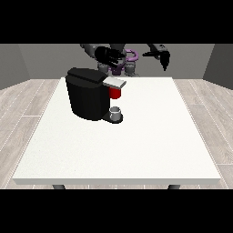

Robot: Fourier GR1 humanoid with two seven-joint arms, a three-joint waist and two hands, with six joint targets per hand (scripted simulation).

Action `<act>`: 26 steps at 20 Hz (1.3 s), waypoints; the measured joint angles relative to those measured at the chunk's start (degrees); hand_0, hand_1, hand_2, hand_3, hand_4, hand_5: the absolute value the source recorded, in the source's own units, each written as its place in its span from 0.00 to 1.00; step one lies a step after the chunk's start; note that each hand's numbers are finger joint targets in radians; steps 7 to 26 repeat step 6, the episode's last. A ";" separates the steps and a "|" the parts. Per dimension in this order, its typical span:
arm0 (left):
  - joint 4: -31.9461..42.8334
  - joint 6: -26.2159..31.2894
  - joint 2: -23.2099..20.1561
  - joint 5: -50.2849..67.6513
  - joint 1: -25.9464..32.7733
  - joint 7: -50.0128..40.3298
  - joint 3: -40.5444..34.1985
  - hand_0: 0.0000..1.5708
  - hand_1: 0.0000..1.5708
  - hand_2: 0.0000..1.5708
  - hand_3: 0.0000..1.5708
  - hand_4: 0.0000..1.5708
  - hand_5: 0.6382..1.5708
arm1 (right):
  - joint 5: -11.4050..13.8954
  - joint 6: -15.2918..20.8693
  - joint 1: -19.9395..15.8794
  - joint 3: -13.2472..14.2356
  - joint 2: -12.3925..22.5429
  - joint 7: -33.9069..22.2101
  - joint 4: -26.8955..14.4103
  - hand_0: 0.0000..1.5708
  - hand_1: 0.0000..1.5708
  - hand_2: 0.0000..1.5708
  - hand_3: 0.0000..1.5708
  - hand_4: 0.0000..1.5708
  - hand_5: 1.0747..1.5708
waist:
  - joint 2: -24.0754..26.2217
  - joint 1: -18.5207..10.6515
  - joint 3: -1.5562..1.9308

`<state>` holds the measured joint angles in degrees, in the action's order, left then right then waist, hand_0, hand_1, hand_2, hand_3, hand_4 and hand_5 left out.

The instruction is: Insert the coffee pod into the coffee machine and close the lid

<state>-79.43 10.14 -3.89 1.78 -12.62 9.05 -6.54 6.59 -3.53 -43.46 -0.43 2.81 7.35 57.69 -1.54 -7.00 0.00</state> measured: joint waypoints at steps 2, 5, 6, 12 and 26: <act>0.75 -0.36 0.09 -0.08 0.43 0.00 -0.10 0.00 0.00 0.00 0.00 0.12 1.00 | -1.53 0.00 2.20 -1.86 -1.08 0.63 1.71 0.00 0.00 0.00 0.00 0.17 1.00 | 1.49 0.95 -0.01; 1.81 -1.01 0.15 -0.24 1.71 -0.20 -0.46 0.00 0.00 0.00 0.00 0.12 1.00 | -5.85 0.38 8.30 -4.86 -1.97 1.79 4.50 0.00 0.00 0.00 0.00 0.16 1.00 | 4.56 2.73 0.00; 2.77 -1.24 0.01 -0.45 2.10 0.54 -0.80 0.00 0.00 0.00 0.00 0.12 1.00 | -7.22 1.57 10.44 -6.53 -2.15 2.06 5.71 0.00 0.00 0.00 0.00 0.10 1.00 | 5.12 3.40 0.00; 2.77 -1.24 0.01 -0.45 2.10 0.54 -0.80 0.00 0.00 0.00 0.00 0.12 1.00 | -7.22 1.57 10.44 -6.53 -2.15 2.06 5.71 0.00 0.00 0.00 0.00 0.10 1.00 | 5.12 3.40 0.00; 2.77 -1.24 0.01 -0.45 2.10 0.54 -0.80 0.00 0.00 0.00 0.00 0.12 1.00 | -7.22 1.57 10.44 -6.53 -2.15 2.06 5.71 0.00 0.00 0.00 0.00 0.10 1.00 | 5.12 3.40 0.00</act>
